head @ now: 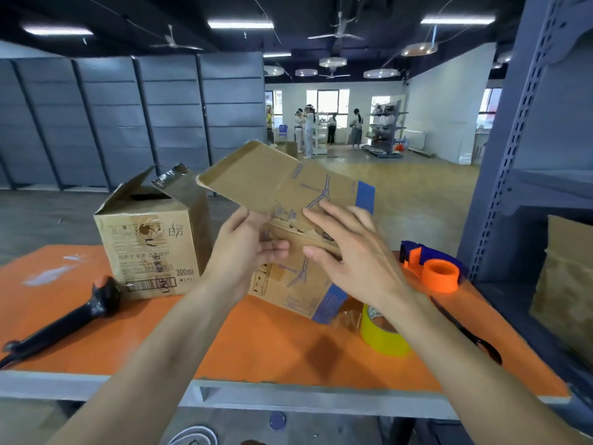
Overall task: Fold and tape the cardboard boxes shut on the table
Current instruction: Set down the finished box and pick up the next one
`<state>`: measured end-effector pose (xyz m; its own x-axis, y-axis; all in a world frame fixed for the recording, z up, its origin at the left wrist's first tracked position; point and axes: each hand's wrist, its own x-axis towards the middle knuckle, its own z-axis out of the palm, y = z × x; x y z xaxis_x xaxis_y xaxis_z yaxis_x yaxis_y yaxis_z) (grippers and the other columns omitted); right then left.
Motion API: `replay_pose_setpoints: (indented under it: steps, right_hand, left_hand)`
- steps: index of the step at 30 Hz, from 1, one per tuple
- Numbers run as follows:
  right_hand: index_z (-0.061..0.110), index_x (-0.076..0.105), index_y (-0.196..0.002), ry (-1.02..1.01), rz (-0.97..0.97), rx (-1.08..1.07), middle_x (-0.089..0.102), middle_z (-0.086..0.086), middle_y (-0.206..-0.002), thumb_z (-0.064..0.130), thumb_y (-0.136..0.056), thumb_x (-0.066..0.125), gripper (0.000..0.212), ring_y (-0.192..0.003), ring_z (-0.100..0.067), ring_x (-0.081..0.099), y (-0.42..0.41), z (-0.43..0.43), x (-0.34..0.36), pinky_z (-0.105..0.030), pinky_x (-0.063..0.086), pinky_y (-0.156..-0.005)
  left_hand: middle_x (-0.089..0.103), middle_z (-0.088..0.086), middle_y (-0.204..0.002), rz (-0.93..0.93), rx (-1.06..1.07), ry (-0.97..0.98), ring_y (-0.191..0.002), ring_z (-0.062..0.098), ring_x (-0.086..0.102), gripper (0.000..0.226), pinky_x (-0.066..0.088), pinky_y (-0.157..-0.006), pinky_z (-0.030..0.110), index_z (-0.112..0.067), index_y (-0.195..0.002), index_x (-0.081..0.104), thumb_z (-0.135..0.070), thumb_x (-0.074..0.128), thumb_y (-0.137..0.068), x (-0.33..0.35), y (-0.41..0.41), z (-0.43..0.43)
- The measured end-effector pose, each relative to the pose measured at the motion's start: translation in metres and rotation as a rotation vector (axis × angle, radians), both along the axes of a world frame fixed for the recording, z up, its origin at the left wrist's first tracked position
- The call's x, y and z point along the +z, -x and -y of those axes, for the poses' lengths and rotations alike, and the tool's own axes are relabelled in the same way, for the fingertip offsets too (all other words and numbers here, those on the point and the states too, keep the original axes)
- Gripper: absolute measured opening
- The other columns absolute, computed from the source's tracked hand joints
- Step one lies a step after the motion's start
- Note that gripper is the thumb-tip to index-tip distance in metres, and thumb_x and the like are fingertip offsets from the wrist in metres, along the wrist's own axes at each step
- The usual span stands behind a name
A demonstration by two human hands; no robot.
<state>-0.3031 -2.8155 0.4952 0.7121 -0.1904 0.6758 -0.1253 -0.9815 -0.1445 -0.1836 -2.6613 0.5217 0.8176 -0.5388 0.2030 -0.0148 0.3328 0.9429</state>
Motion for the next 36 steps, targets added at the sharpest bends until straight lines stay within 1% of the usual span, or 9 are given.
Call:
replay_pose_setpoints:
  steps: [4,7,9,15,19,23,28,31,36]
  right_hand:
    - [0.046,0.038,-0.152,0.009,-0.045,-0.011,0.03,0.015,-0.163,0.061,-0.096,0.051,0.059,-0.146,-0.009,0.019,-0.001,-0.009,0.003,-0.05,0.018,-0.121]
    - [0.048,0.038,-0.151,-0.004,-0.048,-0.033,0.03,0.019,-0.162,0.061,-0.096,0.051,0.058,-0.146,-0.006,0.018,-0.002,-0.014,0.003,-0.055,0.018,-0.119]
    - [0.049,0.039,-0.15,-0.029,-0.039,-0.029,0.03,0.021,-0.161,0.06,-0.095,0.053,0.058,-0.146,-0.003,0.017,-0.002,-0.015,0.003,-0.057,0.019,-0.118]
    - [0.046,0.043,-0.149,-0.105,-0.002,0.042,0.035,0.022,-0.158,0.055,-0.095,0.058,0.056,-0.145,-0.003,0.02,0.004,-0.014,0.002,-0.046,0.022,-0.121]
    - [0.045,0.047,-0.147,-0.119,0.0,0.059,0.037,0.021,-0.157,0.052,-0.095,0.059,0.053,-0.146,-0.005,0.023,0.005,-0.013,0.002,-0.046,0.022,-0.121]
    - [0.041,0.054,-0.143,-0.139,0.025,0.077,0.043,0.02,-0.154,0.045,-0.097,0.061,0.047,-0.146,-0.004,0.027,0.004,-0.018,-0.001,-0.048,0.023,-0.12]
    - [0.038,0.058,-0.14,-0.121,0.055,0.069,0.048,0.023,-0.149,0.054,-0.095,0.058,0.048,-0.139,-0.003,0.033,0.008,-0.022,0.003,-0.043,0.03,-0.116]
    - [0.037,0.062,-0.137,-0.144,0.078,0.097,0.051,0.021,-0.145,0.071,-0.089,0.045,0.061,-0.133,-0.009,0.036,0.015,-0.022,0.013,-0.042,0.034,-0.113]
    - [0.04,0.053,-0.144,-0.226,-0.091,0.159,0.042,0.017,-0.153,0.077,-0.093,0.025,0.07,-0.141,-0.005,0.024,0.013,-0.023,0.026,-0.04,0.024,-0.119]
  left_hand:
    - [0.063,0.009,-0.074,-0.036,0.029,-0.02,-0.056,0.026,0.067,0.011,0.057,-0.052,0.032,-0.012,-0.1,0.063,-0.02,0.055,-0.1,-0.009,-0.001,-0.005]
    - [0.067,-0.004,-0.064,0.023,-0.005,-0.056,-0.054,0.02,0.065,0.02,0.056,-0.051,0.029,-0.015,-0.092,0.061,-0.034,0.066,-0.099,-0.012,-0.003,-0.008]
    - [0.068,-0.003,-0.069,0.035,-0.039,-0.05,-0.055,0.019,0.066,0.024,0.056,-0.052,0.028,-0.014,-0.087,0.061,-0.034,0.068,-0.097,-0.013,-0.004,-0.01]
    - [0.074,0.008,-0.091,-0.074,-0.081,0.02,-0.07,0.025,0.075,0.024,0.06,-0.06,0.028,-0.005,-0.107,0.066,-0.026,0.068,-0.097,-0.013,-0.002,-0.012]
    - [0.077,0.002,-0.087,-0.075,-0.077,0.017,-0.072,0.027,0.076,0.026,0.061,-0.06,0.029,-0.011,-0.094,0.063,-0.035,0.072,-0.093,-0.015,-0.001,-0.012]
    - [0.077,0.002,-0.088,-0.048,-0.024,-0.047,-0.07,0.025,0.076,0.034,0.06,-0.057,0.027,-0.007,-0.1,0.063,-0.04,0.07,-0.093,-0.016,-0.004,-0.01]
    - [0.056,-0.001,-0.068,0.005,0.098,-0.152,-0.042,0.009,0.051,0.019,0.044,-0.042,0.022,-0.011,-0.097,0.067,-0.03,0.067,-0.098,-0.004,-0.025,-0.008]
    - [0.05,-0.002,-0.065,0.108,0.033,-0.274,-0.04,0.01,0.038,0.021,0.031,-0.039,0.021,-0.009,-0.101,0.069,-0.03,0.068,-0.096,0.018,-0.051,-0.02]
    - [0.044,-0.006,-0.051,0.234,-0.091,-0.456,-0.037,0.008,0.03,0.019,0.027,-0.035,0.019,-0.009,-0.095,0.066,-0.028,0.063,-0.099,0.04,-0.069,-0.022]
